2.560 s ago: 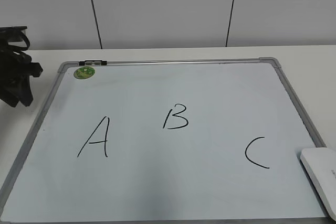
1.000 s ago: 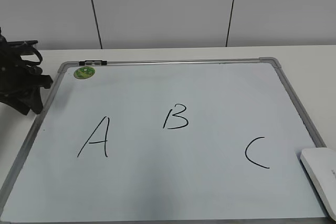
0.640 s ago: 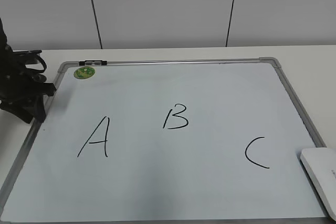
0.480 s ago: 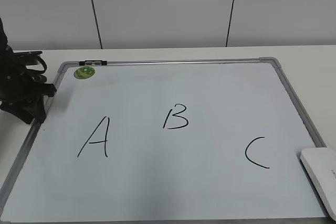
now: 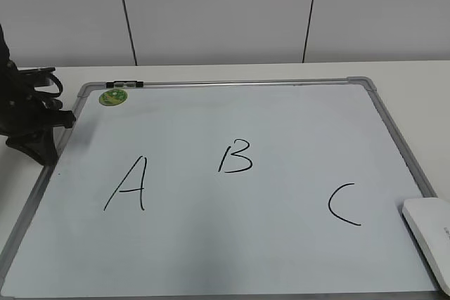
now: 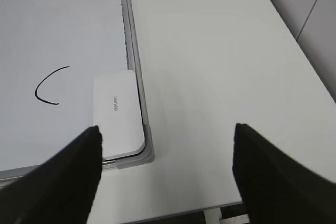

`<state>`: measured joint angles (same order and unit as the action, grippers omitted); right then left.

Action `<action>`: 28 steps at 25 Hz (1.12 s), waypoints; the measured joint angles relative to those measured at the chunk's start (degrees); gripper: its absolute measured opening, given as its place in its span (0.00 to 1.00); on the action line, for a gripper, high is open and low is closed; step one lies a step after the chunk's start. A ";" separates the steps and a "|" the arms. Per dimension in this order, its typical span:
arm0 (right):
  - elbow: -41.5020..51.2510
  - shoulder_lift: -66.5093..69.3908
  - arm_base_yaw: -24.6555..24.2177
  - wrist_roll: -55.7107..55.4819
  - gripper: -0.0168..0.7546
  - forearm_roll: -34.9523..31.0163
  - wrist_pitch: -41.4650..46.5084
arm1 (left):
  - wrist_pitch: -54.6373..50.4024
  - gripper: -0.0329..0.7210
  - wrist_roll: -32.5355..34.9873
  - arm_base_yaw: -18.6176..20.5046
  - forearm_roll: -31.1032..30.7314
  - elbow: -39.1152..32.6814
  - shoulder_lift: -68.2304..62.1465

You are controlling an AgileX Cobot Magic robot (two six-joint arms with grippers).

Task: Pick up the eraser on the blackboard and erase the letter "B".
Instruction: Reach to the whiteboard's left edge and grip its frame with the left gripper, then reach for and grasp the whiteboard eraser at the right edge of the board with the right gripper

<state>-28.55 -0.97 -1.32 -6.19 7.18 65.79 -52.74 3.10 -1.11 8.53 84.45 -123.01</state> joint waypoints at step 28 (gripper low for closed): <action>-2.25 22.82 0.00 6.19 0.76 0.17 -5.12 | -0.21 0.07 -0.09 0.00 -0.02 0.00 0.00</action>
<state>-30.80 21.84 -1.32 0.00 7.34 60.66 -52.95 3.01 -1.11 8.51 84.45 -123.01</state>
